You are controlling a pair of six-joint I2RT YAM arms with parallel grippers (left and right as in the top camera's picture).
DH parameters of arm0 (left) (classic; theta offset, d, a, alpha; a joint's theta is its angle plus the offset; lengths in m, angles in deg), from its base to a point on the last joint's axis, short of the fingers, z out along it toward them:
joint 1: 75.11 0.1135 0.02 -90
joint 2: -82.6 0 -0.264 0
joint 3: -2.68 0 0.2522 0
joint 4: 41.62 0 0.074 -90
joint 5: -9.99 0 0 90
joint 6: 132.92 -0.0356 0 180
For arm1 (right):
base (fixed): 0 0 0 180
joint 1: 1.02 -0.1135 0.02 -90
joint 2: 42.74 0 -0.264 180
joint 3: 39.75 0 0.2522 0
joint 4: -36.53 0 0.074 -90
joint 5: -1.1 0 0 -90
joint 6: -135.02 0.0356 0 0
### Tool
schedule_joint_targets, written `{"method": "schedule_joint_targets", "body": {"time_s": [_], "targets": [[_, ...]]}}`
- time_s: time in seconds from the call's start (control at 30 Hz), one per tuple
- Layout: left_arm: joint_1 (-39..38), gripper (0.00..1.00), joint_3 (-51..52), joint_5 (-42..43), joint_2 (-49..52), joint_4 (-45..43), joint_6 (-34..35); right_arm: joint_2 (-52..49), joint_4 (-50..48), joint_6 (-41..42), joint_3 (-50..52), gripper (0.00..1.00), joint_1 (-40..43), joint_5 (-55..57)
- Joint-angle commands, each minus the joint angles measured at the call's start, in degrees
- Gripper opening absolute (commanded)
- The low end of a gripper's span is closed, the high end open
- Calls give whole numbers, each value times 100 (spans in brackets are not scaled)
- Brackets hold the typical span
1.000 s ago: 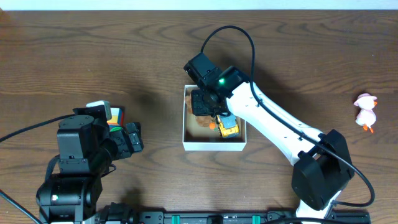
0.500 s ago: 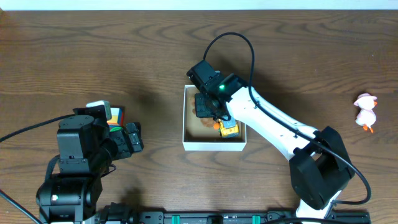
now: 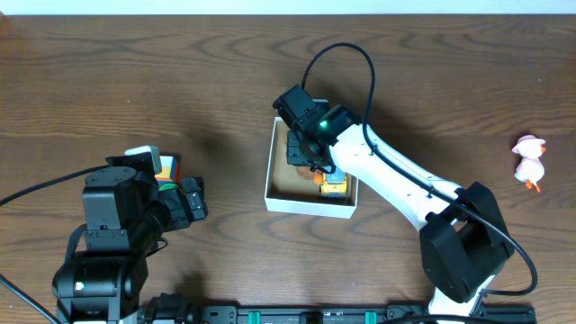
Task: Pack container
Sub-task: 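Lower the bear into the box beside the truck and release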
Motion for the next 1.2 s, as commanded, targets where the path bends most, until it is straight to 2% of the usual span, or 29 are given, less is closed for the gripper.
{"method": "schedule_joint_targets", "body": {"time_s": [0.0, 0.1, 0.2, 0.57, 0.9, 1.17], "targets": [[26, 98, -90, 39, 20, 22, 11, -26, 96, 96, 15, 24, 26, 153], [26, 98, -90, 39, 20, 22, 11, -28, 186, 94, 15, 44, 26, 151], [24, 98, -90, 39, 20, 22, 11, -28, 192, 55, 15, 59, 26, 151], [26, 98, -90, 39, 20, 22, 11, -28, 192, -98, 15, 62, 24, 105], [26, 98, -90, 39, 20, 22, 9, -28, 197, -223, 15, 74, 26, 4], [26, 98, -87, 39, 20, 22, 9, -28, 153, -225, 13, 73, 26, 9]]}}
